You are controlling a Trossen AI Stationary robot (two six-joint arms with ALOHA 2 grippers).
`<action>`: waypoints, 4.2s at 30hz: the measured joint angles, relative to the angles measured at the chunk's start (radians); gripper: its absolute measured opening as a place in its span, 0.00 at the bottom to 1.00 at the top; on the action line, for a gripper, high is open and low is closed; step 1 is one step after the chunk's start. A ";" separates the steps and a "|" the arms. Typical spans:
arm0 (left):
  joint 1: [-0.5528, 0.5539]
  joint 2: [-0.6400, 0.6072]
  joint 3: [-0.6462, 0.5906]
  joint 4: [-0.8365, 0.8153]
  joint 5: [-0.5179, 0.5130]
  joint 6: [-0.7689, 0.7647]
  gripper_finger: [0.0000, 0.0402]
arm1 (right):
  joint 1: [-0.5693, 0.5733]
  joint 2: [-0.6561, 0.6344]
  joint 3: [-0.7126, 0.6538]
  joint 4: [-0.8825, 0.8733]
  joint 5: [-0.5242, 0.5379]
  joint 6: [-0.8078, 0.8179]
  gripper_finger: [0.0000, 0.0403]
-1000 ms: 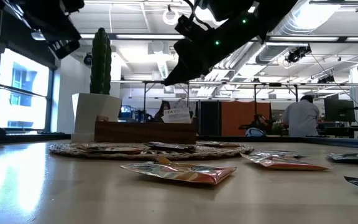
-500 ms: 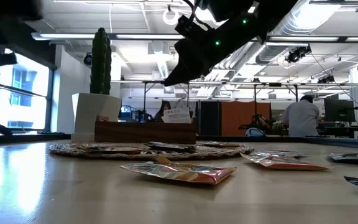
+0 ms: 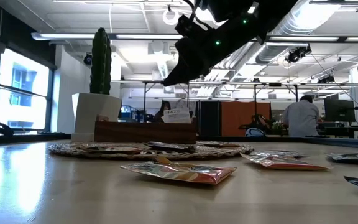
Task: Pick & Place Tea
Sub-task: Put the white tea bag into the right section of the wooden organizer
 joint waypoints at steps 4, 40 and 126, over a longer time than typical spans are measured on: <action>-0.037 0.072 0.000 0.011 0.024 -0.012 0.26 | 0.000 0.000 0.000 0.000 0.000 0.000 0.01; -0.037 0.317 0.090 -0.023 0.007 0.187 0.01 | 0.000 0.059 0.000 0.230 -0.407 0.111 0.26; 0.637 0.310 0.462 -0.082 -0.865 1.174 0.35 | -0.161 0.073 0.000 0.056 -0.015 0.339 0.01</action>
